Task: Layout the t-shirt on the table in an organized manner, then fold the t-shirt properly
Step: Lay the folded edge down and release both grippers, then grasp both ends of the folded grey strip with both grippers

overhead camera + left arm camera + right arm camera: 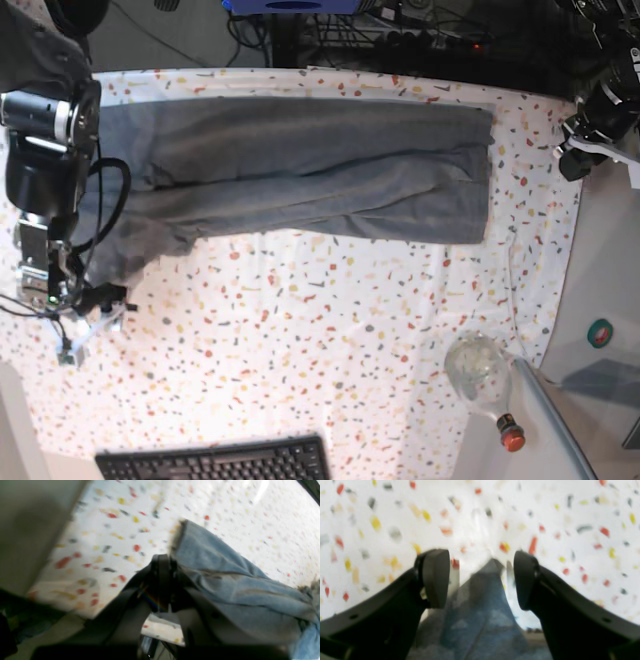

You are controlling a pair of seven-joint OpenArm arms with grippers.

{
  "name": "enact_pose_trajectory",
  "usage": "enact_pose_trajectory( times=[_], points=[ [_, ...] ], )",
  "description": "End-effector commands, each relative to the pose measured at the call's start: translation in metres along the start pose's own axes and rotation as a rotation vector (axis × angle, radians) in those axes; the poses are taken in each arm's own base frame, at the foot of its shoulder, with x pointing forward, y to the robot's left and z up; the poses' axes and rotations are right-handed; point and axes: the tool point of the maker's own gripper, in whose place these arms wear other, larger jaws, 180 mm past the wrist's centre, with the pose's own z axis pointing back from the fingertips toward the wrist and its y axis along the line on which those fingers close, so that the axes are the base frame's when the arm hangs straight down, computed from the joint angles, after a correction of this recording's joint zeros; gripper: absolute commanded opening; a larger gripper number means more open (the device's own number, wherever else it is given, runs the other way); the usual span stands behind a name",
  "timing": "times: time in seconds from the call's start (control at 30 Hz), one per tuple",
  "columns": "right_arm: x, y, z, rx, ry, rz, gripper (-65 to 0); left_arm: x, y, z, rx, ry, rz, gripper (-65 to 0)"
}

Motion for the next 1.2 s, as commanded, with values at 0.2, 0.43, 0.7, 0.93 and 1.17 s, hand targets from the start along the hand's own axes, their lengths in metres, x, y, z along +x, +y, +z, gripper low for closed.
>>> enact_pose_trajectory(
  times=[0.2, 0.43, 0.7, 0.93, 1.17],
  points=[
    [-0.009, -0.027, -0.018, -0.117, -0.016, -0.089, -26.1, 0.021, 0.026, 0.02, 0.067, -0.069, -0.008, -65.0],
    [-0.033, -0.022, -0.021, -0.115, 0.019, -0.098, -38.6, -0.013, 0.054, 0.012, 0.115, 0.018, 0.076, -65.0],
    [-0.003, -0.02, 0.002, -0.095, -0.104, -0.043, -65.0, -0.046, 0.088, 0.01, 0.179, 0.105, 0.159, -65.0],
    [0.022, -0.009, 0.107, -0.143, -0.263, 0.057, -65.0, -0.037, 0.092, 0.008, 0.182, 0.097, 0.144, -65.0],
    [-0.035, -0.001, 0.163, -0.158, -0.195, 0.086, -65.0, -0.03, 0.086, 0.002, 0.166, 0.081, 0.145, -65.0]
  ],
)
